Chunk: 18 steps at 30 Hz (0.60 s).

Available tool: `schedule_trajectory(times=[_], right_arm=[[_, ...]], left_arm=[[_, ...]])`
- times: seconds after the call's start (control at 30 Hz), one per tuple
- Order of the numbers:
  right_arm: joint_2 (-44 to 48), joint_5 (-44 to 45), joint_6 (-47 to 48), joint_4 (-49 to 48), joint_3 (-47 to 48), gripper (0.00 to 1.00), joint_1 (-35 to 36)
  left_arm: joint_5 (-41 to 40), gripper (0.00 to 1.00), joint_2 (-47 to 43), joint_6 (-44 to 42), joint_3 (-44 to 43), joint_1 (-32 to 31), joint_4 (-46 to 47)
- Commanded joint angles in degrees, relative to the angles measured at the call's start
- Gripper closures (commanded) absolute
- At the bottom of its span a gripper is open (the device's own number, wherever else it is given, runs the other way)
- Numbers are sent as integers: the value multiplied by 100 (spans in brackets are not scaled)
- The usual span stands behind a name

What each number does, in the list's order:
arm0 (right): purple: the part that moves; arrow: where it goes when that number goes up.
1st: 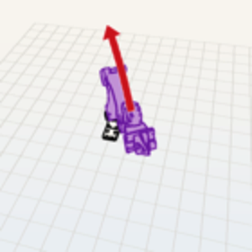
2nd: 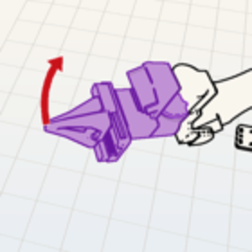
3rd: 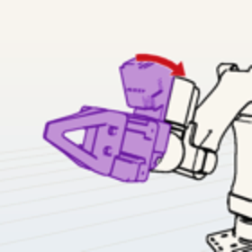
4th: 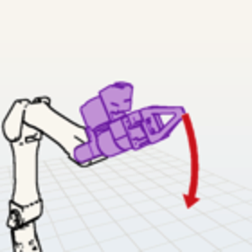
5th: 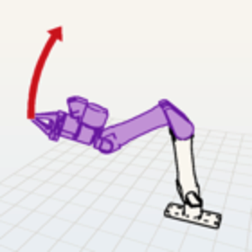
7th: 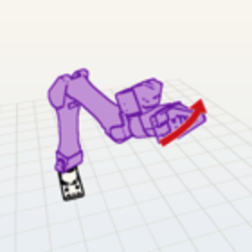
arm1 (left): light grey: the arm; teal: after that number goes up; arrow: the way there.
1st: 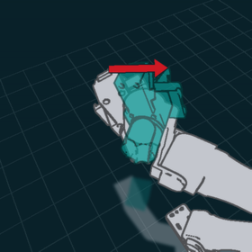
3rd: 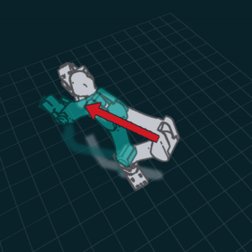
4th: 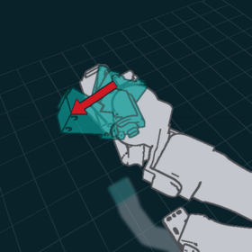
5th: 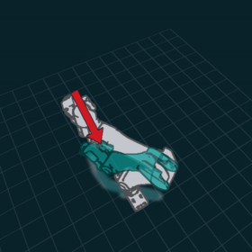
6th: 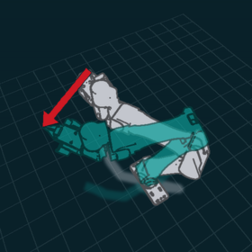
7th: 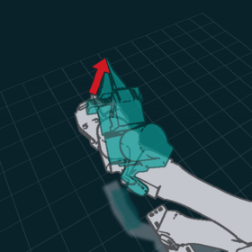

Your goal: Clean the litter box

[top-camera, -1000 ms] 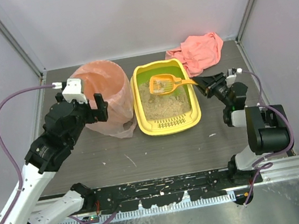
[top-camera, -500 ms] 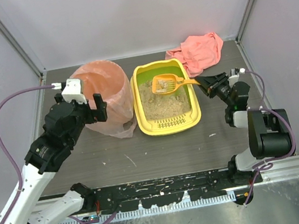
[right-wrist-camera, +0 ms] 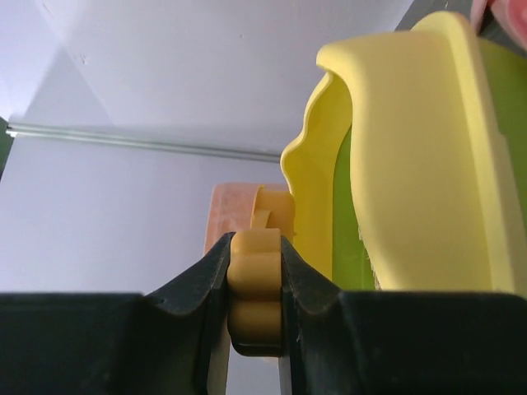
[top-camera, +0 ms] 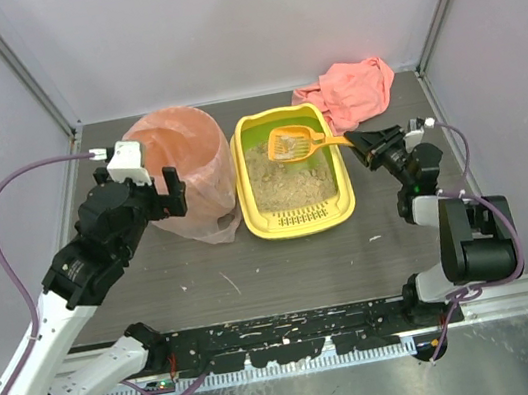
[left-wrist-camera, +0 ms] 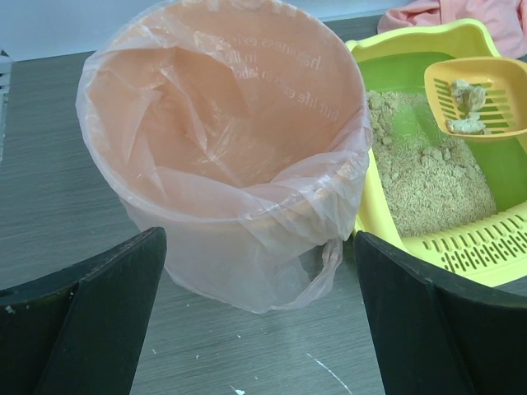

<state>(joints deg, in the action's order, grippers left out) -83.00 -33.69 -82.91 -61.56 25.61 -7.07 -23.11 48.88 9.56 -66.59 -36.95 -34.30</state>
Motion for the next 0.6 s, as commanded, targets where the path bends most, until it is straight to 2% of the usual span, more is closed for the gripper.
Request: schedule_trajectory(times=[0.0, 0.13, 0.3, 0.57], right_arm=[[57, -180, 177, -317, 427, 99, 217], [283, 297, -101, -192, 122, 99, -147], [365, 232, -244, -44, 404, 99, -36], [1185, 689, 222, 1544, 1221, 99, 341]], left_arm=[[-176, 2, -148, -74, -8, 30, 246], [-184, 2, -77, -17, -141, 31, 76], [-373, 2, -223, -25, -2, 30, 170], [-573, 2, -469, 22, 103, 32, 212]])
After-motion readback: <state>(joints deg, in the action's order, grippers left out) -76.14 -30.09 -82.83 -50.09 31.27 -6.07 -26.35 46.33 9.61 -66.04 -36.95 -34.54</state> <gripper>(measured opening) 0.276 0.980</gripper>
